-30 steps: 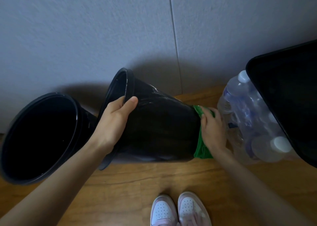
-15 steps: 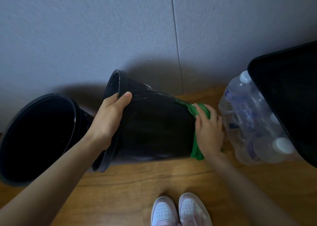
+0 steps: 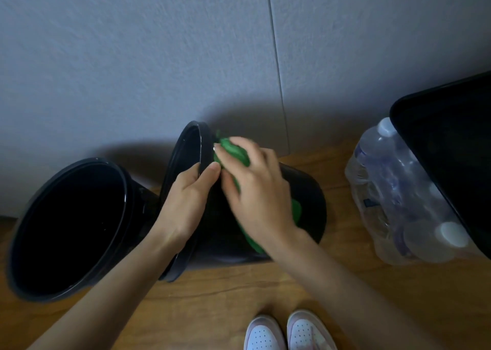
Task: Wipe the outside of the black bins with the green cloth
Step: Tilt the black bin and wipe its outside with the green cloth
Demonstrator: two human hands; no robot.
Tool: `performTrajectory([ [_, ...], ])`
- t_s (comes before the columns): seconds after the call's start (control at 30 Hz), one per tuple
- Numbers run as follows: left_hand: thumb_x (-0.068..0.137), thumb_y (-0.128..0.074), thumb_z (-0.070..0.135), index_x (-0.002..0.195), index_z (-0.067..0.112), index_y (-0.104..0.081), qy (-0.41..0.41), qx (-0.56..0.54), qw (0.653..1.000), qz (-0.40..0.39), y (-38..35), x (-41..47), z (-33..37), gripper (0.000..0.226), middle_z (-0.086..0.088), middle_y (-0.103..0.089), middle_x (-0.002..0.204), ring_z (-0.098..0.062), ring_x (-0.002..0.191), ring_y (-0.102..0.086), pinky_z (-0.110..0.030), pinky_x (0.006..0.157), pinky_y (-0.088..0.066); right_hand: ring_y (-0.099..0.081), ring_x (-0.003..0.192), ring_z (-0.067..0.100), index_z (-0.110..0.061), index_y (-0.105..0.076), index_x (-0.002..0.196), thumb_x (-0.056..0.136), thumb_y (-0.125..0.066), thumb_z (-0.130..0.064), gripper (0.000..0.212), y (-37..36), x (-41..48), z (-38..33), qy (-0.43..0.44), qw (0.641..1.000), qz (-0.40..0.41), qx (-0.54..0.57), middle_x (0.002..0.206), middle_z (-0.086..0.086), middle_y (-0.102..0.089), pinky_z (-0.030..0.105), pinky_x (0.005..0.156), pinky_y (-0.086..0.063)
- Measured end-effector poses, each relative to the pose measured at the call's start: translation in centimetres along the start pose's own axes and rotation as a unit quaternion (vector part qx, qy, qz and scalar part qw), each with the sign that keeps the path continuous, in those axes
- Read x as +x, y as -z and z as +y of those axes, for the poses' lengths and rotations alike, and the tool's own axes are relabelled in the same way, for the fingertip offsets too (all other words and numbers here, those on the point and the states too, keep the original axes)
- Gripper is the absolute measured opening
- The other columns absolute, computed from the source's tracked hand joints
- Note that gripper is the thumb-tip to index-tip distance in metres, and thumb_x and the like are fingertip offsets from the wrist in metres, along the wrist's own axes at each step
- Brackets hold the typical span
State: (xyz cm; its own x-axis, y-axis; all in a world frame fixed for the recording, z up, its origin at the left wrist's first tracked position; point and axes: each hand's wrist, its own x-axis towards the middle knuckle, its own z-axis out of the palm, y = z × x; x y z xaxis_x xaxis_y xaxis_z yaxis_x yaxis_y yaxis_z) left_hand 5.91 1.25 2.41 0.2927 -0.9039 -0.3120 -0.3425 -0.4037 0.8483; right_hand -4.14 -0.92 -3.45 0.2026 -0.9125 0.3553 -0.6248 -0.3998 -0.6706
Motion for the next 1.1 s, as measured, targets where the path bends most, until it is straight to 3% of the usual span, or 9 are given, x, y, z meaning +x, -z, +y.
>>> performTrajectory([
  [0.07, 0.096, -0.044, 0.028, 0.09, 0.012, -0.066, -0.009, 0.016, 1.0, -0.005, 0.1, -0.2, 0.0, 0.028, -0.004, -0.071, 0.078, -0.016, 0.076, -0.067, -0.038, 0.079, -0.053, -0.045, 0.114, 0.023, -0.03, -0.053, 0.128, 0.092, -0.047, -0.03, 0.037, 0.2, 0.1, -0.6, 0.009, 1.0, -0.011, 0.01, 0.134, -0.004, -0.048, 0.025, 0.063, -0.036],
  [0.17, 0.096, -0.044, 0.029, 0.095, 0.0, -0.061, -0.012, 0.019, 1.0, -0.004, 0.1, -0.3, -0.2, 0.034, -0.025, -0.067, 0.096, -0.036, 0.091, -0.065, -0.051, 0.089, -0.049, -0.043, 0.114, 0.024, -0.036, -0.049, 0.131, 0.094, -0.046, -0.029, 0.038, 0.1, 0.8, 1.8, -0.005, 0.999, -0.039, 0.001, 0.136, -0.005, -0.044, 0.028, 0.067, -0.035],
  [0.37, 0.094, -0.044, 0.039, 0.098, 0.005, -0.063, -0.012, 0.032, 0.999, -0.042, 0.0, -1.0, 0.1, 0.039, -0.017, -0.068, 0.099, -0.032, 0.097, -0.064, -0.048, 0.093, -0.048, -0.042, 0.117, 0.028, -0.036, -0.052, 0.129, 0.097, -0.04, -0.03, 0.034, -0.2, 1.4, 9.9, -0.149, 0.979, -0.125, -0.057, 0.134, -0.004, -0.045, 0.04, 0.082, -0.046],
  [0.53, 0.089, -0.042, 0.05, 0.097, -0.006, -0.055, -0.009, 0.028, 0.999, -0.038, -0.4, -0.9, 0.7, 0.058, -0.026, -0.061, 0.093, -0.042, 0.093, -0.06, -0.057, 0.092, -0.043, -0.046, 0.112, 0.025, -0.033, -0.053, 0.129, 0.092, -0.047, -0.024, 0.038, 0.4, -1.4, 7.2, -0.042, 0.998, -0.021, -0.043, 0.133, -0.002, -0.048, 0.027, 0.07, -0.043],
  [0.63, 0.086, -0.04, 0.053, 0.091, -0.001, -0.058, 0.002, 0.035, 0.999, -0.019, -0.3, -0.2, 0.8, 0.057, -0.007, -0.057, 0.088, -0.026, 0.083, -0.057, -0.055, 0.092, -0.044, -0.045, 0.112, 0.023, -0.033, -0.053, 0.129, 0.089, -0.049, -0.023, 0.041, 0.2, -4.0, 4.3, 0.028, 0.999, 0.016, -0.001, 0.134, 0.0, -0.049, 0.02, 0.069, -0.041],
  [0.73, 0.094, -0.039, 0.047, 0.102, 0.002, -0.062, 0.016, 0.019, 1.0, -0.009, -0.4, 0.4, 0.8, 0.051, -0.009, -0.069, 0.099, -0.022, 0.098, -0.063, -0.045, 0.095, -0.045, -0.045, 0.107, 0.023, -0.035, -0.055, 0.125, 0.087, -0.057, -0.019, 0.041, -0.7, -6.2, 2.7, 0.091, 0.995, 0.046, 0.019, 0.133, -0.003, -0.048, 0.021, 0.069, -0.047],
  [0.83, 0.091, -0.038, 0.049, 0.104, 0.005, -0.063, 0.023, 0.007, 1.0, -0.008, -0.5, 0.5, 0.7, 0.052, -0.018, -0.067, 0.109, -0.031, 0.106, -0.062, -0.052, 0.1, -0.043, -0.045, 0.104, 0.022, -0.038, -0.06, 0.119, 0.09, -0.058, -0.028, 0.03, -1.3, -6.9, 2.0, 0.104, 0.992, 0.072, 0.028, 0.131, -0.007, -0.046, 0.022, 0.072, -0.049],
  [0.97, 0.095, -0.039, 0.043, 0.105, -0.004, -0.059, 0.02, 0.002, 1.0, -0.006, -1.0, 0.6, 0.6, 0.052, -0.025, -0.064, 0.107, -0.037, 0.103, -0.061, -0.051, 0.097, -0.045, -0.048, 0.107, 0.021, -0.035, -0.064, 0.112, 0.086, -0.058, -0.034, 0.026, -1.1, -4.9, 0.9, 0.014, 0.992, 0.088, 0.084, 0.129, -0.006, -0.051, 0.02, 0.075, -0.043],
  [1.1, 0.098, -0.037, 0.033, 0.102, 0.011, -0.066, 0.011, -0.004, 1.0, 0.008, -0.9, 0.1, 0.2, 0.037, -0.01, -0.072, 0.102, -0.018, 0.098, -0.067, -0.033, 0.095, -0.049, -0.047, 0.11, 0.02, -0.035, -0.062, 0.116, 0.089, -0.053, -0.038, 0.029, 0.0, 0.4, 1.1, -0.079, 0.992, 0.002, 0.1, 0.128, -0.009, -0.051, 0.024, 0.075, -0.037],
])
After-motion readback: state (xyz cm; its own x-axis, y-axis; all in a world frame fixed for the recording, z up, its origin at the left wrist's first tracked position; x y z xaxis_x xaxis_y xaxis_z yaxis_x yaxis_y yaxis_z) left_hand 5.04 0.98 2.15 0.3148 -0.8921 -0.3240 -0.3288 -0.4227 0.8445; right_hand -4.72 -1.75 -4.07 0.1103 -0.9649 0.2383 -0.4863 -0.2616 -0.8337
